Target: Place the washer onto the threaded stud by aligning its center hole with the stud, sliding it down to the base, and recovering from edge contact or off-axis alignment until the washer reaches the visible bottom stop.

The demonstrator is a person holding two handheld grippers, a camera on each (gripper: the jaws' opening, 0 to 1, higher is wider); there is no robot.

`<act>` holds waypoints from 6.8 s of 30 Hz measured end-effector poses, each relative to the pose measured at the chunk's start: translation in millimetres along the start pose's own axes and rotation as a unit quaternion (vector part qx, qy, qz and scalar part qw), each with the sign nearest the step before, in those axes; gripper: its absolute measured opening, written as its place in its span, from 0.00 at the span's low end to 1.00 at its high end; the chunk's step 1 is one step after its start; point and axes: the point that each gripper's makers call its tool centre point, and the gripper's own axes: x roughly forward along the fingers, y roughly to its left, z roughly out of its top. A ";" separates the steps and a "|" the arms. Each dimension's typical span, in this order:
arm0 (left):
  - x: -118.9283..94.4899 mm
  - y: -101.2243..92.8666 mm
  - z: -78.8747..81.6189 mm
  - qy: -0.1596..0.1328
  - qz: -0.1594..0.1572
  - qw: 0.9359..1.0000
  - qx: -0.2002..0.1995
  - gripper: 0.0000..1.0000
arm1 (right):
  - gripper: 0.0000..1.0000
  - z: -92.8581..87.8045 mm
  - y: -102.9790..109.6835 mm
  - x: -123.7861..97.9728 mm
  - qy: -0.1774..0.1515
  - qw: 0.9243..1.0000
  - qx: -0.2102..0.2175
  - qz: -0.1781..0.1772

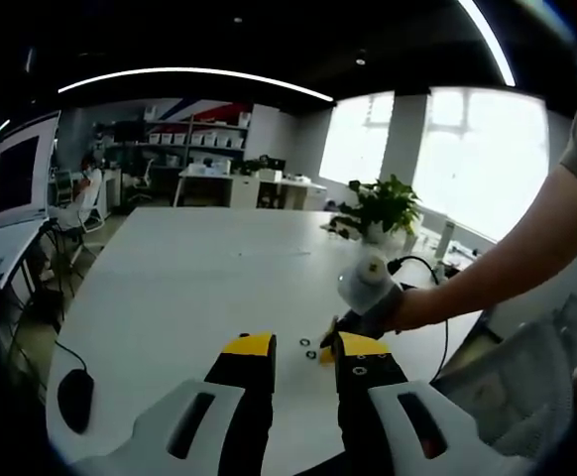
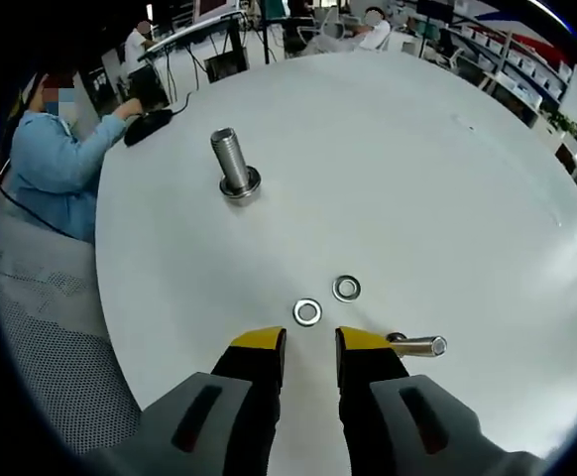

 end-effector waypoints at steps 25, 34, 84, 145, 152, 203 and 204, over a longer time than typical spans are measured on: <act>0.1 2.8 -1.2 0.004 0.007 1.000 0.000 0.22 | 0.18 10.3 0.8 7.0 -0.008 1.000 -0.024 -0.001; 1.0 2.6 -2.0 0.006 0.007 1.000 0.001 0.22 | 0.15 9.9 -0.5 7.8 -0.020 0.999 -0.026 -0.002; 0.9 -0.8 -3.8 0.009 0.000 1.000 0.007 0.22 | 0.14 -1.9 -12.7 -13.6 -0.017 0.999 0.005 -0.029; 0.5 -3.2 -0.4 0.001 -0.008 1.000 0.001 0.22 | 0.14 10.5 -48.8 -82.9 -0.061 0.995 -0.007 -0.082; 0.2 -0.8 -0.1 0.001 -0.004 1.000 -0.003 0.22 | 0.14 17.3 -51.1 -79.0 -0.061 0.995 -0.012 -0.079; -0.9 6.1 -0.2 -0.001 0.011 1.000 -0.008 0.21 | 0.14 14.0 -57.2 -55.4 -0.019 0.998 -0.014 -0.063; -1.1 6.0 -0.1 0.000 0.012 1.000 -0.008 0.21 | 0.14 13.8 -57.8 -55.0 -0.019 0.998 -0.011 -0.062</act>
